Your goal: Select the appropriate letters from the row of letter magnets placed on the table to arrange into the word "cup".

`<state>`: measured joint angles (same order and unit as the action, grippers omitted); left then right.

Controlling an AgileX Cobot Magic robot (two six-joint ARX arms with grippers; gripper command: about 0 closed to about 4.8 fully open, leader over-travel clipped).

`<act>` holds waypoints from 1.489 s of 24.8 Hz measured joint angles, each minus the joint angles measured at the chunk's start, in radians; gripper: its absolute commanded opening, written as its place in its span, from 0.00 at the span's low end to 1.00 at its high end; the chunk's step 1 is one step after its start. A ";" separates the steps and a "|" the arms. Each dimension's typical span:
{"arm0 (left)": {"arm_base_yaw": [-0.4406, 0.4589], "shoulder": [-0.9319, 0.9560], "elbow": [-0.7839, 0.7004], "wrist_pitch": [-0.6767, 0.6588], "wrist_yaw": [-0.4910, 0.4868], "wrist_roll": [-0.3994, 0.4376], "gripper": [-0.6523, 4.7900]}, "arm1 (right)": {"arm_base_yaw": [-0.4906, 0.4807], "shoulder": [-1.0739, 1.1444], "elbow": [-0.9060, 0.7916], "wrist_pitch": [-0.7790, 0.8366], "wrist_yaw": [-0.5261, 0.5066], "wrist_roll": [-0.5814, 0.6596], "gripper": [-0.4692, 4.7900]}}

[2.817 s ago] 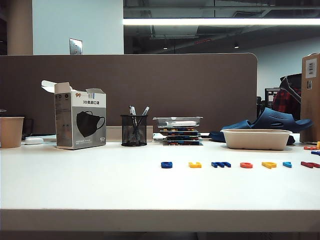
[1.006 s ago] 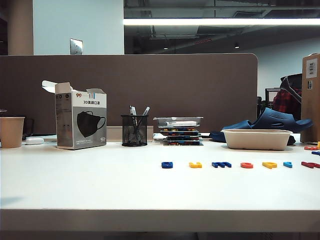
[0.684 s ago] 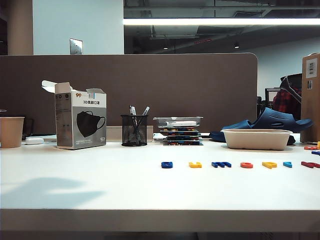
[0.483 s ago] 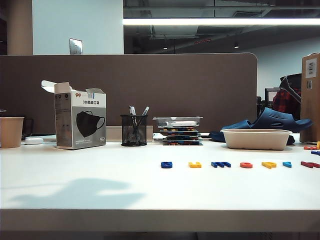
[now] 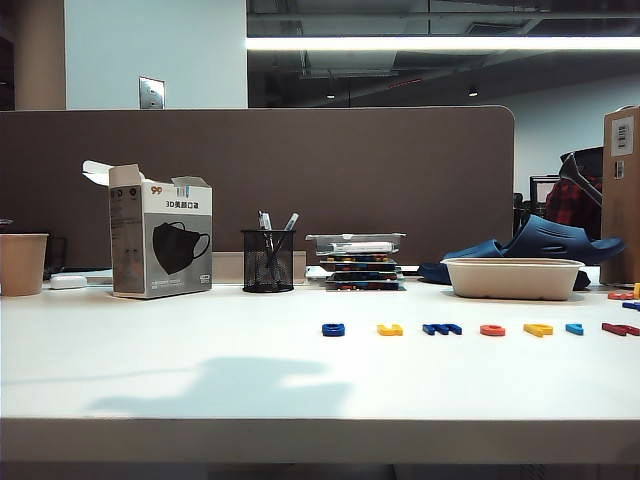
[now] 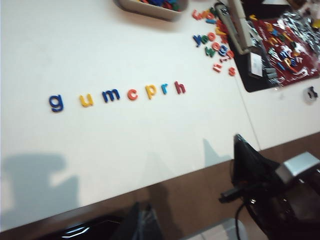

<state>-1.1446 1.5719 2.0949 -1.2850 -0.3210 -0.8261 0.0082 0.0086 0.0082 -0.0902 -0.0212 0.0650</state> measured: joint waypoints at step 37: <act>0.000 0.000 0.000 -0.103 -0.103 0.002 0.11 | 0.000 0.003 0.395 -0.203 0.001 0.000 0.09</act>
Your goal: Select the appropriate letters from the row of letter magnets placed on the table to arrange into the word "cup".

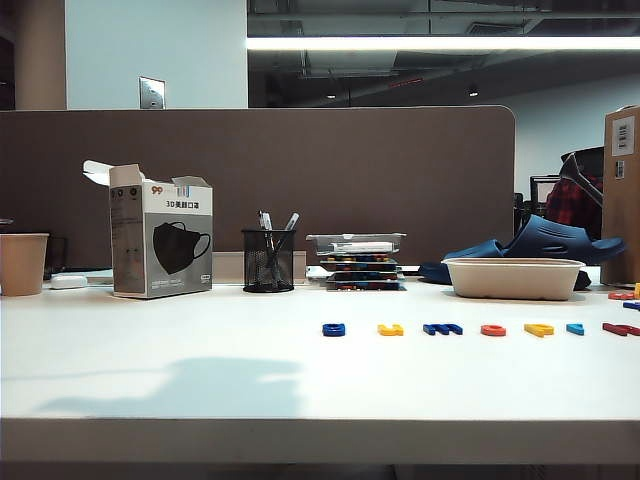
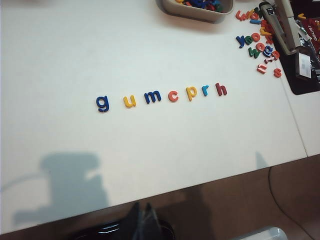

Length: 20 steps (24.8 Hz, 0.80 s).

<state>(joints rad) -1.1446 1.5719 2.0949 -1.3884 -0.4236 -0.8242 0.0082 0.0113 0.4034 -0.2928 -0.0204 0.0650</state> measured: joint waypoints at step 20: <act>0.000 0.000 0.000 0.000 0.000 0.000 0.11 | 0.002 0.568 0.797 -0.308 -0.051 0.027 0.09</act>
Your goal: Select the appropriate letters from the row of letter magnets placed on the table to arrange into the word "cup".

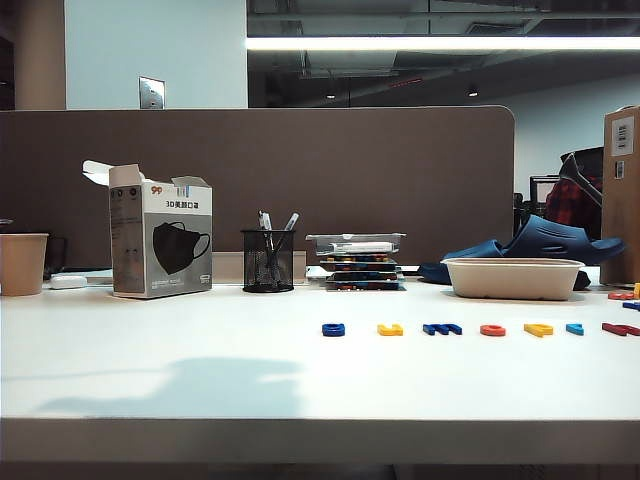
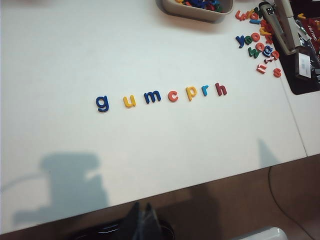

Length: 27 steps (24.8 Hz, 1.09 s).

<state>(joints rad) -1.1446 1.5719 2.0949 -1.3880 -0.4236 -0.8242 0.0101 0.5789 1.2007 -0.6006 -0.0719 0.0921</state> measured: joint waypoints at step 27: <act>0.000 0.000 0.000 0.000 0.000 0.000 0.11 | 0.045 0.880 0.787 -0.703 -0.175 0.091 0.09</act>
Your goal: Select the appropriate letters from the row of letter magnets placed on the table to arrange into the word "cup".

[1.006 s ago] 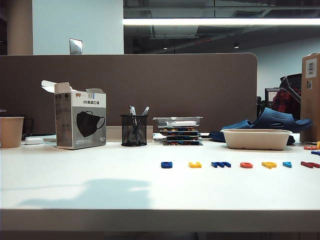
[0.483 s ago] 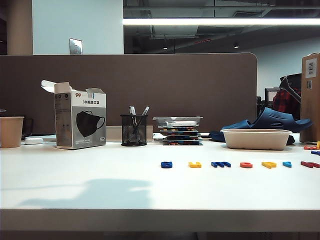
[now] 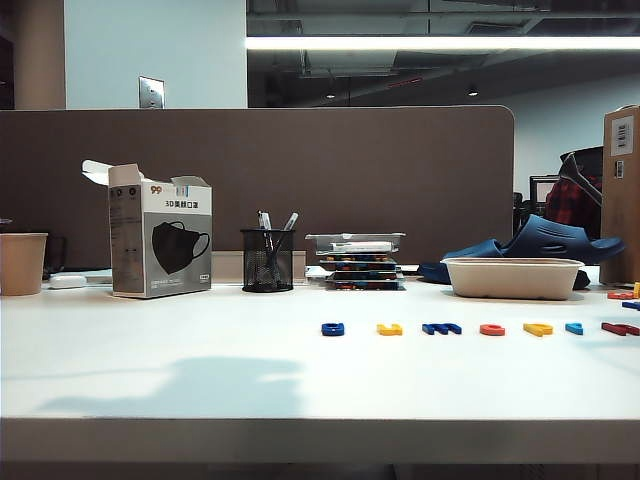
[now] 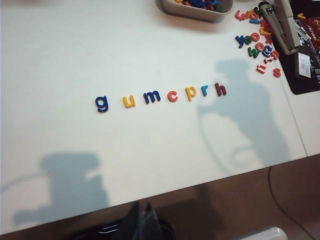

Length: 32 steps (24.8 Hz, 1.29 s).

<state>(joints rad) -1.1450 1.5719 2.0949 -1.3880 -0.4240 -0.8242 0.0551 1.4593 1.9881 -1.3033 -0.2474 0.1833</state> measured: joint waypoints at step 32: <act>0.000 0.001 0.000 0.000 0.000 0.000 0.11 | 0.215 0.449 -0.069 0.027 0.165 0.001 0.40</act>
<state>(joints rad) -1.1446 1.5730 2.0949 -1.3880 -0.4240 -0.8242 0.2699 1.9083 1.9190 -1.2762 -0.0826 0.1841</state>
